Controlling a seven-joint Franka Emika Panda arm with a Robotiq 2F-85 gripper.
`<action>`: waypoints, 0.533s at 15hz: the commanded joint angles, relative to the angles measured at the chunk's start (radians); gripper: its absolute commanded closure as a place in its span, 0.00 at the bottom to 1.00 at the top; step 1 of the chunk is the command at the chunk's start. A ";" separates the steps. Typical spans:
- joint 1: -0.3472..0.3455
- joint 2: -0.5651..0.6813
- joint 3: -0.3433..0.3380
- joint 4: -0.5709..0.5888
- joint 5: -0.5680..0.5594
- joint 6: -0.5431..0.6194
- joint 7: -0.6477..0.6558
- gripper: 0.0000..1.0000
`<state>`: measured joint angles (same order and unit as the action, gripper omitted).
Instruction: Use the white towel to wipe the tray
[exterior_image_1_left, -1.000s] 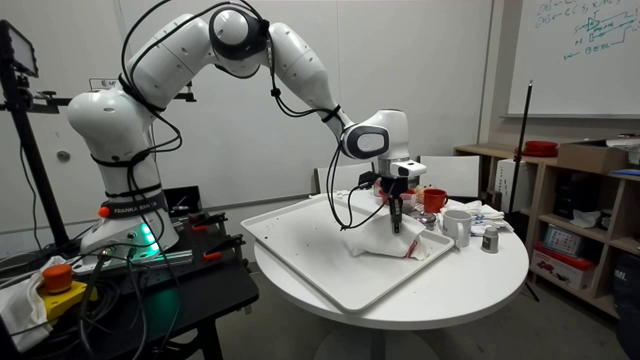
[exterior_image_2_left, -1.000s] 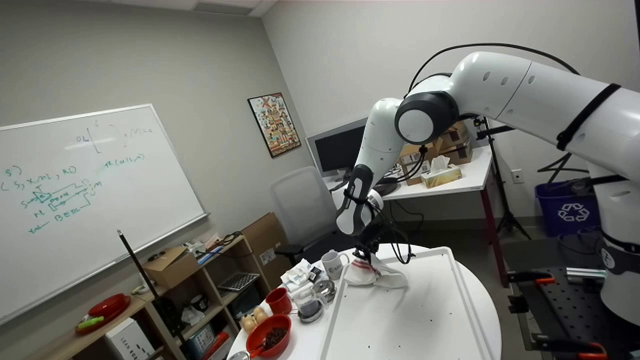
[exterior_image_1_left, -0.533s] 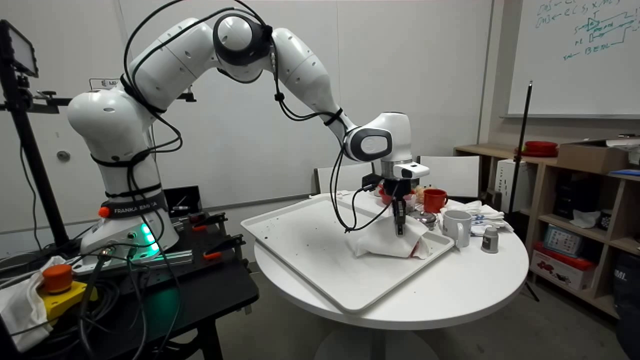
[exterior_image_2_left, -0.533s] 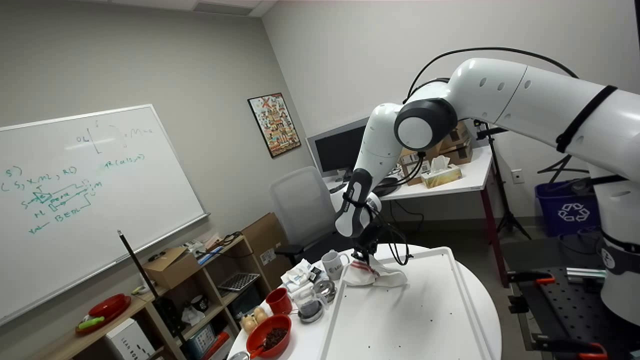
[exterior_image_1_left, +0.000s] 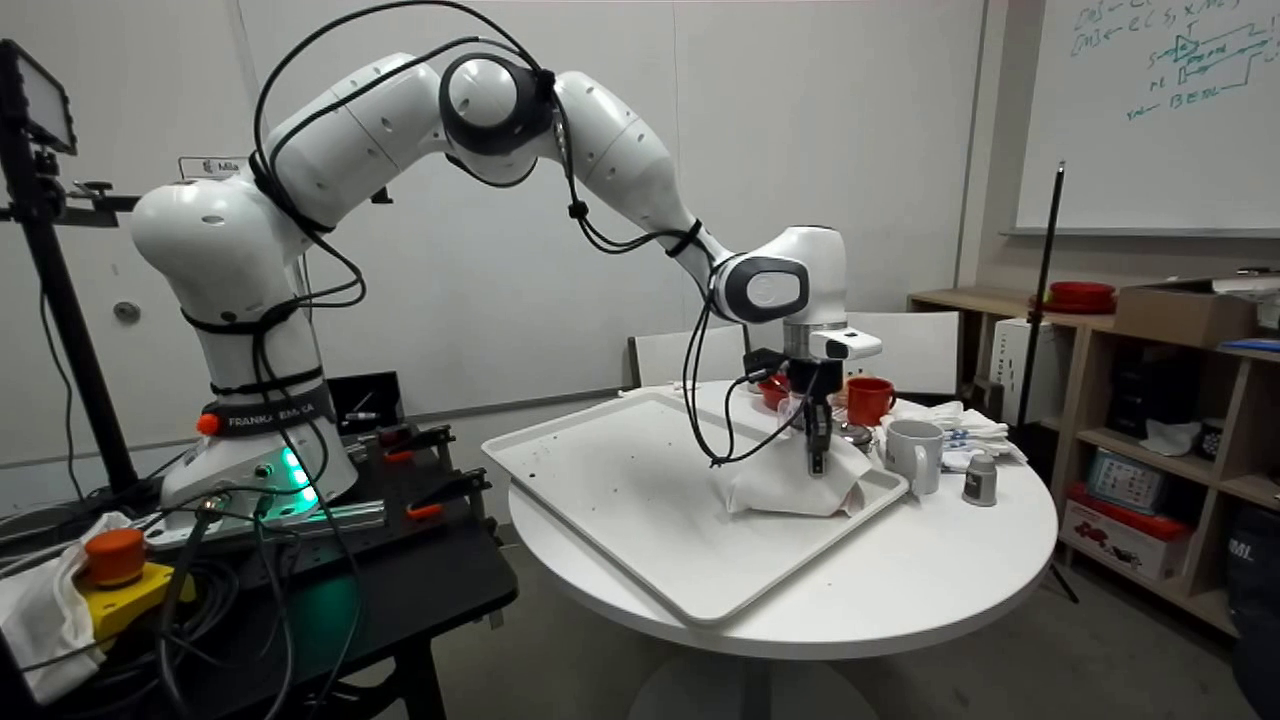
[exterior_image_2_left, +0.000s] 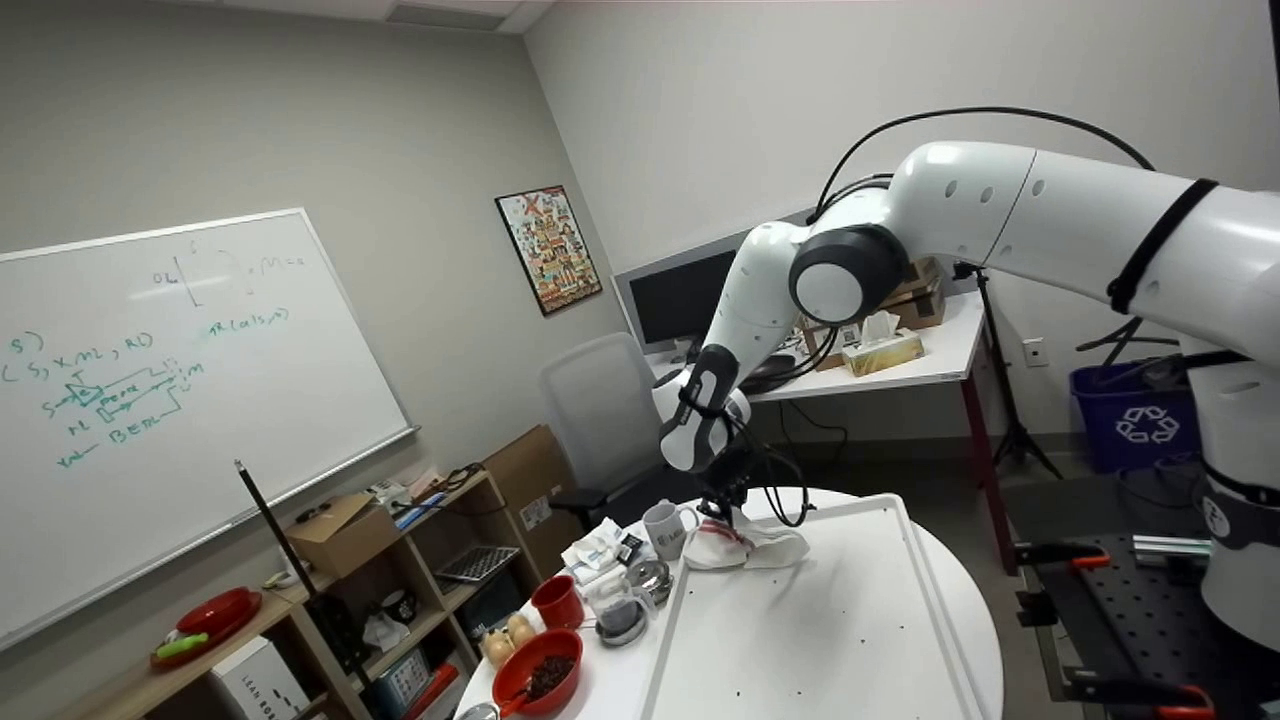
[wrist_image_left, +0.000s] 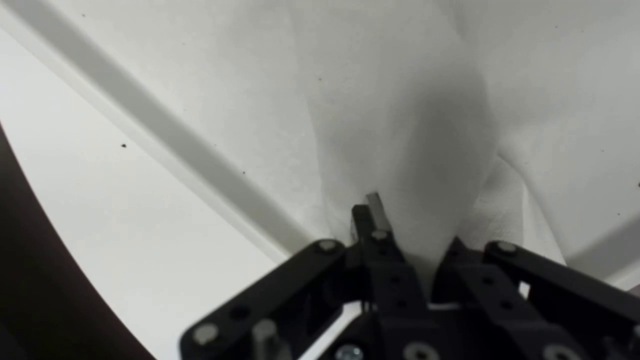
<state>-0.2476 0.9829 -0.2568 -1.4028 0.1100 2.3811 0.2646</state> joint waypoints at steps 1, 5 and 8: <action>-0.012 0.071 0.011 0.121 -0.019 -0.074 0.005 0.98; -0.013 0.117 0.019 0.190 -0.027 -0.117 -0.008 0.98; -0.020 0.142 0.030 0.230 -0.034 -0.123 -0.039 0.98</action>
<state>-0.2477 1.0772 -0.2463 -1.2617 0.0989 2.2950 0.2568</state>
